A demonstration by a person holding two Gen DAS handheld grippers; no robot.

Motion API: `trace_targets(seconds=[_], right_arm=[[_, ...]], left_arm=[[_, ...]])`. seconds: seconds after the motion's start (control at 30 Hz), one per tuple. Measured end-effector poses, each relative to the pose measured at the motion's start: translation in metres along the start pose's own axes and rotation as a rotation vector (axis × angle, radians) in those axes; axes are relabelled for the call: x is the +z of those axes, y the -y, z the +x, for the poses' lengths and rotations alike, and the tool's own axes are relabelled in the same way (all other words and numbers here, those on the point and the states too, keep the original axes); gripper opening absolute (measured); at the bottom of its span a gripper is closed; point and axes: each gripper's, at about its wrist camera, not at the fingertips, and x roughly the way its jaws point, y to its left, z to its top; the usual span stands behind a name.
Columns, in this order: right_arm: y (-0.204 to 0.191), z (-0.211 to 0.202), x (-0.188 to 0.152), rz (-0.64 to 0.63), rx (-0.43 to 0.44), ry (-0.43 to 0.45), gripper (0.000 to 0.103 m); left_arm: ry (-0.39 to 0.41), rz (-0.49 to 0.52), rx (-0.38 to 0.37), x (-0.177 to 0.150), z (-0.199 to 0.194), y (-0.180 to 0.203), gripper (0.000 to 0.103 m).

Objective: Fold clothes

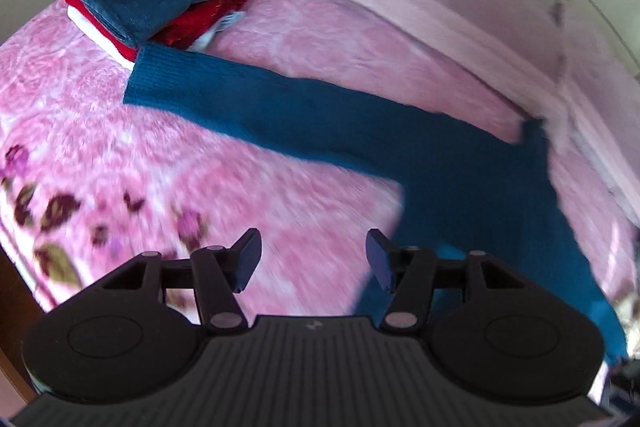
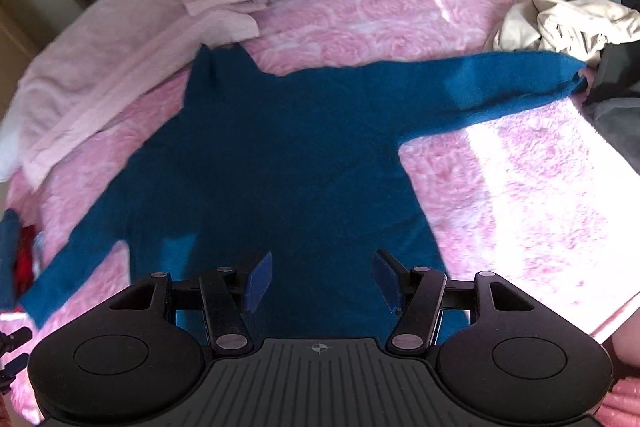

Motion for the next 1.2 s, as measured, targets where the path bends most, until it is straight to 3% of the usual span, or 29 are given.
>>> trace_targets(seconds=[0.1, 0.23, 0.37, 0.5, 0.73, 0.83, 0.97, 1.03, 1.07, 1.1, 1.2], right_arm=[[-0.014, 0.03, 0.005, 0.009, -0.04, -0.035, 0.059], [-0.009, 0.069, 0.0, -0.017, -0.119, -0.075, 0.059], [0.006, 0.097, 0.001, 0.034, -0.195, -0.096, 0.059], [0.016, 0.118, 0.008, 0.085, -0.19, -0.09, 0.059], [0.006, 0.148, -0.002, -0.028, -0.23, -0.093, 0.059], [0.007, 0.159, -0.012, -0.06, -0.23, -0.106, 0.059], [0.015, 0.166, -0.022, -0.06, -0.221, -0.12, 0.059], [0.023, 0.167, -0.022, -0.052, -0.219, -0.117, 0.059], [0.029, 0.165, -0.021, -0.045, -0.222, -0.109, 0.059], [0.036, 0.163, -0.019, -0.036, -0.227, -0.1, 0.059], [0.057, 0.155, -0.012, -0.008, -0.243, -0.072, 0.059]], left_arm=[[-0.005, -0.081, 0.026, 0.021, 0.045, -0.022, 0.054], [-0.015, -0.244, 0.009, 0.036, 0.09, -0.06, 0.054], [-0.016, -0.405, -0.022, 0.043, 0.118, -0.104, 0.054], [0.055, -0.555, -0.025, 0.046, 0.133, -0.143, 0.054], [0.16, -0.765, -0.055, 0.048, 0.157, -0.176, 0.053], [0.198, -0.766, -0.054, 0.054, 0.161, -0.174, 0.054], [0.235, -0.737, -0.057, 0.059, 0.17, -0.167, 0.047], [0.253, -0.716, -0.025, 0.058, 0.172, -0.162, 0.038], [0.262, -0.706, -0.008, 0.057, 0.172, -0.16, 0.029], [0.271, -0.695, 0.009, 0.057, 0.173, -0.158, 0.013], [0.288, -0.66, 0.012, 0.053, 0.164, -0.156, 0.009]])
